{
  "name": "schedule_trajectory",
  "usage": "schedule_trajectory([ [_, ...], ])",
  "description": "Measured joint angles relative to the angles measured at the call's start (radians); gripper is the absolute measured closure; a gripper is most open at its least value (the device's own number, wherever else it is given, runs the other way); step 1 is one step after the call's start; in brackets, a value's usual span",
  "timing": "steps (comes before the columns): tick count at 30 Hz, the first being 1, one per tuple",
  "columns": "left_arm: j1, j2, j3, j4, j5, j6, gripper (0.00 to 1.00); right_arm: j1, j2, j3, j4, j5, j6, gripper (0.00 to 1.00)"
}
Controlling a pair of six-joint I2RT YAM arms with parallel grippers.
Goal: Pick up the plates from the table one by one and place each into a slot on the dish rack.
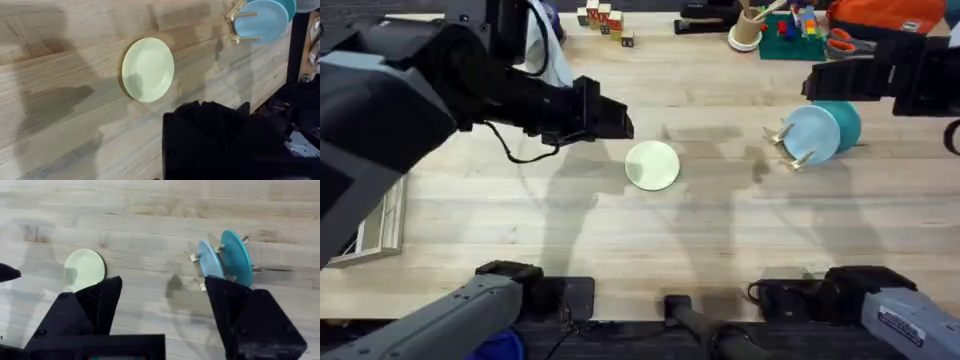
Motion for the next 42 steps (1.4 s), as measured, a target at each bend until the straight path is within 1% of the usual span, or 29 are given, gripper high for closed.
schedule_trajectory([
  [9, 0.0, 0.051, 0.0, 0.005, 0.002, 0.044, 0.961, 0.0, 0.0, 0.0, 0.0, 0.0, 0.0, 0.007],
  [17, 0.0, 0.116, 0.0, 0.01, -0.012, 0.054, 0.96, 0.0, 0.0, 0.0, 0.0, 0.0, 0.0, 0.006],
  [22, 0.0, 0.131, 0.0, 0.024, -0.026, 0.06, 0.959, 0.0, 0.0, 0.0, 0.0, 0.0, 0.0, 0.007],
  [30, 0.0, 0.165, 0.0, 0.05, -0.026, 0.07, 0.959, 0.0, 0.0, 0.0, 0.0, 0.0, 0.0, 0.008],
  [42, 0.0, 0.246, 0.0, 0.074, 0.016, 0.098, 0.957, 0.0, 0.0, 0.0, 0.0, 0.0, 0.0, 0.007],
])
